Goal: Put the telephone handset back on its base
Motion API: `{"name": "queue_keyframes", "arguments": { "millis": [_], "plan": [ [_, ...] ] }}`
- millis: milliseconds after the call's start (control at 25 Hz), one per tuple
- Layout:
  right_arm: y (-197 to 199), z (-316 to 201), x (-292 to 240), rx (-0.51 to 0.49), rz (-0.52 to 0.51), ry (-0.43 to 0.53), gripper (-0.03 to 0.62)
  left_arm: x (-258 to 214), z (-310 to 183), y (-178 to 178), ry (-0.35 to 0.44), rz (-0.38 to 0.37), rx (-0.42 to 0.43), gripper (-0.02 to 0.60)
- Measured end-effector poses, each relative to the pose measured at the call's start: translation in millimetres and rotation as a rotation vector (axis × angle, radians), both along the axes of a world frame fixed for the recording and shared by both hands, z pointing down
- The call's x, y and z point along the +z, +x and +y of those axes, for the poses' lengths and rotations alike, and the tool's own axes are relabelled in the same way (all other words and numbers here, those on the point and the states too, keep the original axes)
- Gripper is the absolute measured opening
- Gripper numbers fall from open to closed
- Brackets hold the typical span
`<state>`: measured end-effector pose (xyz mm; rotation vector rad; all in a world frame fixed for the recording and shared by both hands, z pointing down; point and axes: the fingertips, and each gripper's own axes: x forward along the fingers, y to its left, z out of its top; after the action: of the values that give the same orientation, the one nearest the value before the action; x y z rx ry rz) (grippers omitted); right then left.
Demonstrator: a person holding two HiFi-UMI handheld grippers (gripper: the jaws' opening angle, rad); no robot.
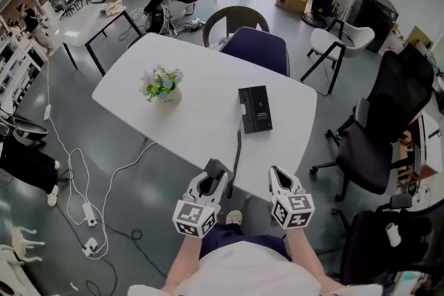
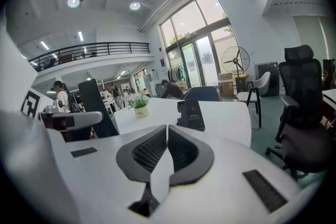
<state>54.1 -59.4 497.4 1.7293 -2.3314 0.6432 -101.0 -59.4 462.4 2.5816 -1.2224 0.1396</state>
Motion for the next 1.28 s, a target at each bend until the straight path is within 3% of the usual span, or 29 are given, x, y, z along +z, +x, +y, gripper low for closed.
{"name": "queue_keyframes", "arguments": {
  "millis": [600,1000,1280],
  "plan": [
    [4.4,13.4,16.9,0.076,0.011,-0.053,0.035,11.2,-11.2,21.9,-0.043,0.040,0.160,0.083],
    [-0.1,-13.0,19.0,-0.005,0.032,-0.083,0.035,14.9,-37.4,26.9,-0.082,0.070,0.139,0.083],
    [1.3,-39.8,25.5,-0.060,0.024,-0.123,0.035,23.1,-69.5,45.2,-0.111,0.047,0.160,0.083]
  ]
}}
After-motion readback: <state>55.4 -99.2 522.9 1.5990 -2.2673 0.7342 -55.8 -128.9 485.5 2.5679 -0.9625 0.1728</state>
